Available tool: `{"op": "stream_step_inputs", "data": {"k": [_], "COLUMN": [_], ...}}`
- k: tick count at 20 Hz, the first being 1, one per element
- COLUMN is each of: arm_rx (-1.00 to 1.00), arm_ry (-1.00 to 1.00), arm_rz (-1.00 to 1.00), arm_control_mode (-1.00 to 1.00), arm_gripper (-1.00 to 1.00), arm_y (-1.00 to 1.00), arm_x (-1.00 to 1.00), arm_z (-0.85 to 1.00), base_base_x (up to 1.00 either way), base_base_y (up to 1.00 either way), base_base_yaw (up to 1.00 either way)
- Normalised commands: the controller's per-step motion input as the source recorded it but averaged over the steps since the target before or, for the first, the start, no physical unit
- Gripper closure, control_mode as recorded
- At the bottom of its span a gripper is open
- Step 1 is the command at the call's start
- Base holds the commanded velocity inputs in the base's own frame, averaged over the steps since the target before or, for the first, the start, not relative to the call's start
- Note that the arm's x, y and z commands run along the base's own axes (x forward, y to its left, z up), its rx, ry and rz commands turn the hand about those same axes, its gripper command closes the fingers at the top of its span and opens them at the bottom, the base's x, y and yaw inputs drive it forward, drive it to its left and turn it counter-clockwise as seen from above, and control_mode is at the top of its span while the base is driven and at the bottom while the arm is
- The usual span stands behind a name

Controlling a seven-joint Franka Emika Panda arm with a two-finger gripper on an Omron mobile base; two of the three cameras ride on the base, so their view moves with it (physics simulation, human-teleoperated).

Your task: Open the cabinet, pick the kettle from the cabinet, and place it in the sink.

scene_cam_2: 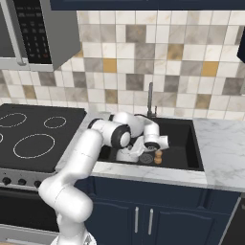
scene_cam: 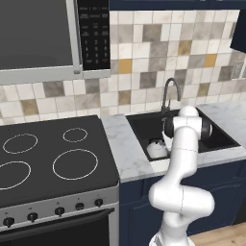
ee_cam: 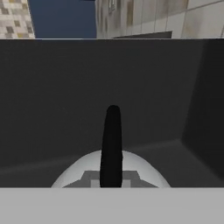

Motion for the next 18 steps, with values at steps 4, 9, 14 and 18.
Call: {"op": "stream_step_inputs", "data": {"k": [4,9,14,18], "arm_rx": [0.0,0.0,0.0,0.0], "arm_ry": [0.0,0.0,0.0,0.0], "arm_rz": [0.02,0.0,0.0,0.0], "arm_control_mode": [-1.0,-1.0,-1.0,-1.0], "arm_gripper": [1.0,1.0,1.0,-1.0], "arm_y": [0.0,0.0,0.0,0.0], "arm_x": [0.15,0.15,0.02,-0.04], "arm_z": [-0.19,-0.19,-0.26,-0.31], "base_base_x": [0.0,0.0,0.0,0.0], "base_base_y": [0.0,0.0,0.0,0.0], "base_base_yaw": [0.0,0.0,0.0,0.0]}}
